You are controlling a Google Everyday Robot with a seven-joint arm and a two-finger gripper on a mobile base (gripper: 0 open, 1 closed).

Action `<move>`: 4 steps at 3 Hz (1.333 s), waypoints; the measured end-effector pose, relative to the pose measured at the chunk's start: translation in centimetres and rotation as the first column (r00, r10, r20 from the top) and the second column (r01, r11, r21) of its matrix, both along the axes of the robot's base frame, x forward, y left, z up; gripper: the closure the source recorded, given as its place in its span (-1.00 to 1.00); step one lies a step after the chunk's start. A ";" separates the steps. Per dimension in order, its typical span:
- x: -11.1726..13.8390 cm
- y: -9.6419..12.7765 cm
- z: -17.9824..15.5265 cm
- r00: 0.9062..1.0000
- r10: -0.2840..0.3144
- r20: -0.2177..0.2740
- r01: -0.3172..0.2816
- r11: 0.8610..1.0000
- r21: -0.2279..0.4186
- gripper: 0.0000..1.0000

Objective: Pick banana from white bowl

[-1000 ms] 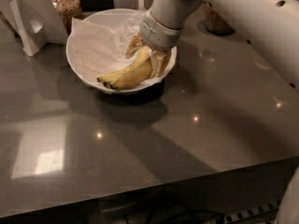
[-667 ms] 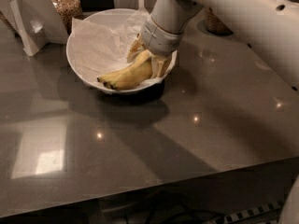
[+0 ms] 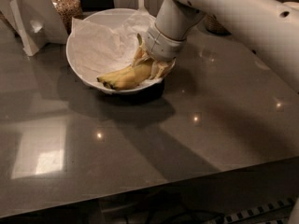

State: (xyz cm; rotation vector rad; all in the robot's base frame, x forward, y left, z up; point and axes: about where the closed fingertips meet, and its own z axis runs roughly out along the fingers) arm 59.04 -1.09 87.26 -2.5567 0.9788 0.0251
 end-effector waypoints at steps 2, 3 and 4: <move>-0.1 -0.4 0.3 1.000 -0.015 0.011 0.015 1.000 0.006 0.97; 0.3 -1.2 3.3 0.997 -0.030 0.072 0.029 1.000 0.008 1.00; 0.5 -2.2 6.9 0.989 -0.046 0.143 0.045 0.999 0.011 1.00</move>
Offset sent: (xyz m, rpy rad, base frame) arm 0.0019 -0.0167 0.0355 0.0025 -0.0808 -0.0424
